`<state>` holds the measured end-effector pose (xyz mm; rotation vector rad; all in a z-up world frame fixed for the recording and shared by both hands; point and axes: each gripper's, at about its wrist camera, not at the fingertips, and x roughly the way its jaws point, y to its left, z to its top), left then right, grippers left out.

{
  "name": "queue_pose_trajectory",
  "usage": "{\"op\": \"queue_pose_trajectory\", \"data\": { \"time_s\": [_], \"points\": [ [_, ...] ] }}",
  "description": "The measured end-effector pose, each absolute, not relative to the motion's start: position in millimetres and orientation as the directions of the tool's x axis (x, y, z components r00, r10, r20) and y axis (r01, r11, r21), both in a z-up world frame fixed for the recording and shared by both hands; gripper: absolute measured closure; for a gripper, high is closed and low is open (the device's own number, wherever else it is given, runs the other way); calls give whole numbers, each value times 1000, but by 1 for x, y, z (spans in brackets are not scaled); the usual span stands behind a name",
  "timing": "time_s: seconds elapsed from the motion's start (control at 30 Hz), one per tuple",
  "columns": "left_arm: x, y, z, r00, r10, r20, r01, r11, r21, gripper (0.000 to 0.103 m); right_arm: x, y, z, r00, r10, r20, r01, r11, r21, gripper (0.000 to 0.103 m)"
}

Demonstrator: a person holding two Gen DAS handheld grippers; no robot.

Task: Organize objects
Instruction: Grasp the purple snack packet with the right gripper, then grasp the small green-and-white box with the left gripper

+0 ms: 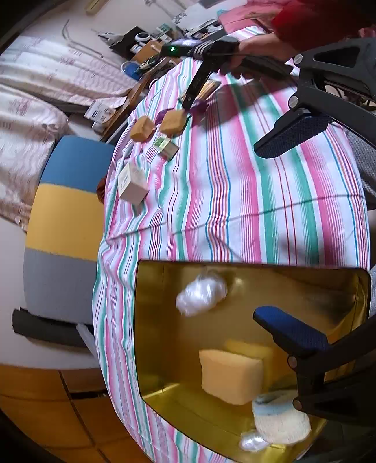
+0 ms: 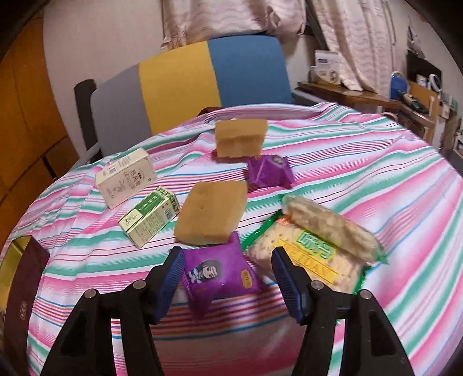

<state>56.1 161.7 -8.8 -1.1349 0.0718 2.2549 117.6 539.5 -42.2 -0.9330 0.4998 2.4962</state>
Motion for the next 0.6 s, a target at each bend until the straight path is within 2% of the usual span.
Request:
{"op": "queue_pose_trajectory", "data": {
  "time_s": [0.17,0.3,0.6],
  "points": [
    [61,174,-12,-428,498,-754,-564,-799,-208,0,109,540,-52,-701,178,-691,-442,-868,225,40],
    [62,181,-14,-414,502,-760,-571,-793,-213,0,106,536,-55,-693,182,-697,-435,-877,204,42],
    [52,222,-9,-425,501,-754,-600,-779,-180,0,106,518,-52,-701,223,-677,-406,-906,122,56]
  ]
}}
